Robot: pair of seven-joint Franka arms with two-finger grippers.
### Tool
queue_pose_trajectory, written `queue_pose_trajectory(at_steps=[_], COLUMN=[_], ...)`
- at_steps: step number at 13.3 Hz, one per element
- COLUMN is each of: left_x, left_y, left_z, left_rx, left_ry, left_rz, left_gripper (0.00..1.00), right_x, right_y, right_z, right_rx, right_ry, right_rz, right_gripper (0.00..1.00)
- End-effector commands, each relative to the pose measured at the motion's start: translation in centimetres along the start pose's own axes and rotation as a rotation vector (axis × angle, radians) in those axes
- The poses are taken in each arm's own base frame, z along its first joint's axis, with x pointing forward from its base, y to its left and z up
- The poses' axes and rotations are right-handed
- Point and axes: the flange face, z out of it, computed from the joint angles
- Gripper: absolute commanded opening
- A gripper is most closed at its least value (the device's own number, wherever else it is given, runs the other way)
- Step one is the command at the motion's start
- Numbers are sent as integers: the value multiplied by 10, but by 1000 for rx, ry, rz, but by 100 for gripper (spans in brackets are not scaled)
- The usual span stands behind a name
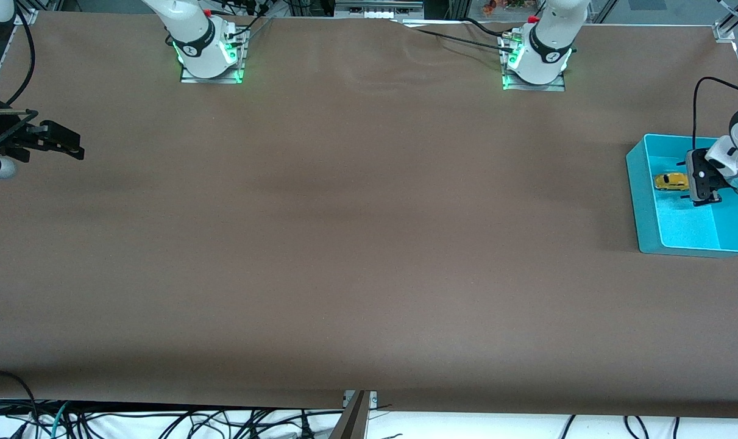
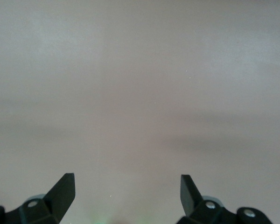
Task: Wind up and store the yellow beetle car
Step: 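Open the left gripper to release the car inside the box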
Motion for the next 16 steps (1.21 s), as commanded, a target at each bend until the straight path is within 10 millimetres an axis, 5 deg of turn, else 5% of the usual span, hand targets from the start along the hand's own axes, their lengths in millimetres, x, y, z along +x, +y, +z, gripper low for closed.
queue_pose_trajectory(at_steps=[1,6,8,11,16], left_x=[19,97,138,236,336], left_y=[-11,-40,-43,-49,-30], left_z=[-65,-188,-213,-259,-293], left_rx=[-4,-117,-154,-133,-99], left_ry=[16,3,-20,-43,2], left_rz=[-25,-141,-221,-283,-563], left_gripper=[100,100,100,100,100], right_x=[-3,-3,-3,-2,-2], right_y=[0,-1,0,-1,-1], right_z=[-2,-3,-2,-3,-3], right_rx=[14,12,13,10,11], right_ry=[0,1,1,7,4], right_rz=[2,2,3,2,2], right_gripper=[100,100,100,100,100])
